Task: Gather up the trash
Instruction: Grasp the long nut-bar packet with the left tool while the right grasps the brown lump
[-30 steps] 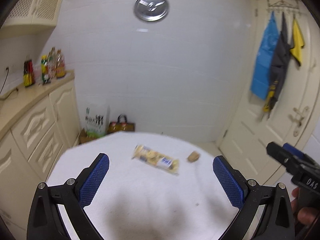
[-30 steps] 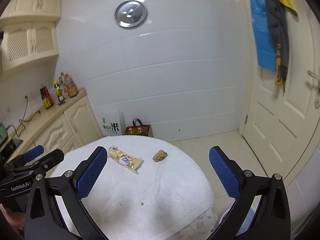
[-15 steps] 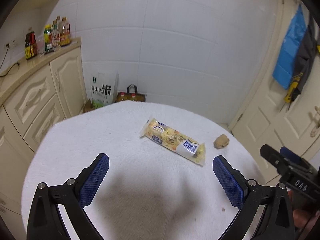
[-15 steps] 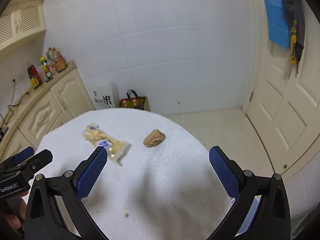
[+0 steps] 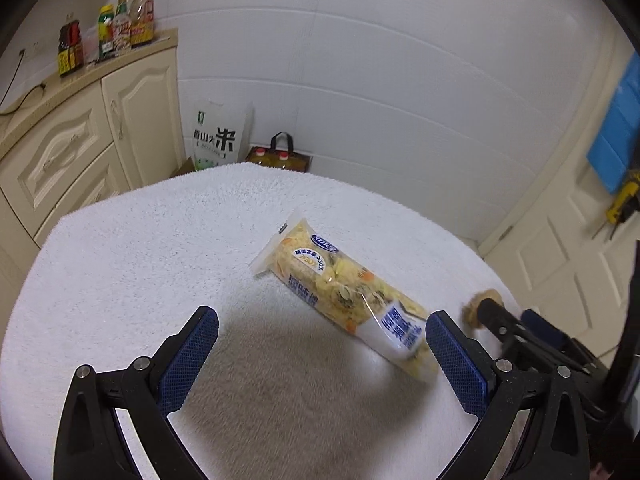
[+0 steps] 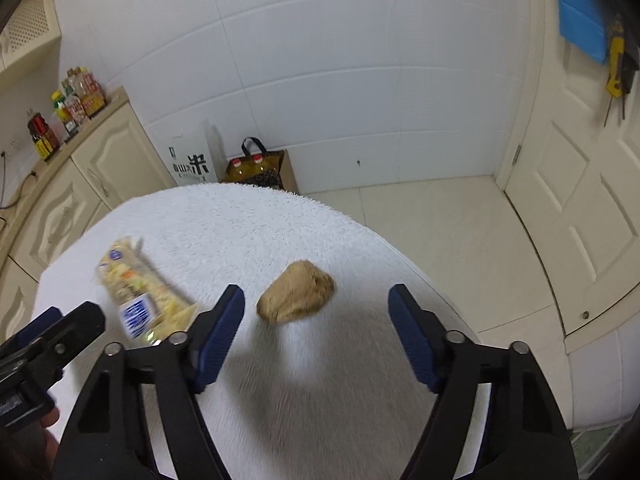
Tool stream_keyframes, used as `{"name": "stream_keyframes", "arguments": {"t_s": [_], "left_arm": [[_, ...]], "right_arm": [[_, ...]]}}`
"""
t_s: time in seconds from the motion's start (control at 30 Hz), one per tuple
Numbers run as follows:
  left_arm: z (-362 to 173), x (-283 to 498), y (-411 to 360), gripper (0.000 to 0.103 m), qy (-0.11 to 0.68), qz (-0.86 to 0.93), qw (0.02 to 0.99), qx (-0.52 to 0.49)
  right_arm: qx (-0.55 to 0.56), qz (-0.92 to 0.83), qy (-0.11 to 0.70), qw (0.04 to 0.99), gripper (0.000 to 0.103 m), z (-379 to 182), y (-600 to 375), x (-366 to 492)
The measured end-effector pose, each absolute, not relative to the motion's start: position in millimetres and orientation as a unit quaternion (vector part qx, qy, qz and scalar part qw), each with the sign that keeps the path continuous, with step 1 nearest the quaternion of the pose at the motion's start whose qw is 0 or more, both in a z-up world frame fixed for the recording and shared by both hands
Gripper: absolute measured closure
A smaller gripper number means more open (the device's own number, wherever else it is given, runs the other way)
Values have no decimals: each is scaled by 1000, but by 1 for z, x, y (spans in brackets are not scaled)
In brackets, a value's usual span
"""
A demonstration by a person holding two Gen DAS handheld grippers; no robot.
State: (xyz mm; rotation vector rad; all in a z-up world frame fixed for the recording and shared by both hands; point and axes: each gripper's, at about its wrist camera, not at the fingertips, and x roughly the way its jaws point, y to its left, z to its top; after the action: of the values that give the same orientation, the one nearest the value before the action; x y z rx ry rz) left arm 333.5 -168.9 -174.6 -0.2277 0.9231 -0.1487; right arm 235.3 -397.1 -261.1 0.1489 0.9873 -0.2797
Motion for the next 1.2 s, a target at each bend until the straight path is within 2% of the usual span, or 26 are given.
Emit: {"name": "stream_keyframes", "arguments": {"t_s": [0.13,0.17,0.2,0.53,0.67,0.77,0.83,0.87,0.9,0.97,1.1,1.2], "left_arm": [[-185,357,-176,1,453,-60,881,-123],[-189,360,-176,1,455,-60,880,-124],[-192,364,-178,1,458,-59,878,-124],[-216,416,-224,1,480,-44,869,-112],[-228,436,-244,3,459,-54,884,-72],[-233,452,-252,11,452,-90,886,-48],[-232,460,-251,28,449,-116,885,-40],[-232,465,-250,31,449,-131,883,-39],[-232,465,-250,40,448,-145,881,-40],[-234,470,-249,48,448,-170,877,-37],[-240,480,-253,49,441,-203,874,-23],[-245,494,-268,42,440,-183,879,-1]], "right_arm": [[53,-118,482,867,48,-273,-391,247],[48,-105,483,868,63,-273,-386,247],[52,-96,484,868,70,-272,-384,246],[85,-83,459,881,71,-251,-403,210],[86,-81,460,880,71,-245,-405,202],[87,-79,460,880,71,-243,-404,198],[90,-78,459,880,71,-243,-405,197],[91,-77,459,880,71,-243,-405,198],[92,-76,459,880,71,-243,-403,197],[96,-75,460,880,71,-245,-402,195],[101,-74,462,878,71,-246,-402,190],[105,-78,464,876,71,-247,-403,186]]}}
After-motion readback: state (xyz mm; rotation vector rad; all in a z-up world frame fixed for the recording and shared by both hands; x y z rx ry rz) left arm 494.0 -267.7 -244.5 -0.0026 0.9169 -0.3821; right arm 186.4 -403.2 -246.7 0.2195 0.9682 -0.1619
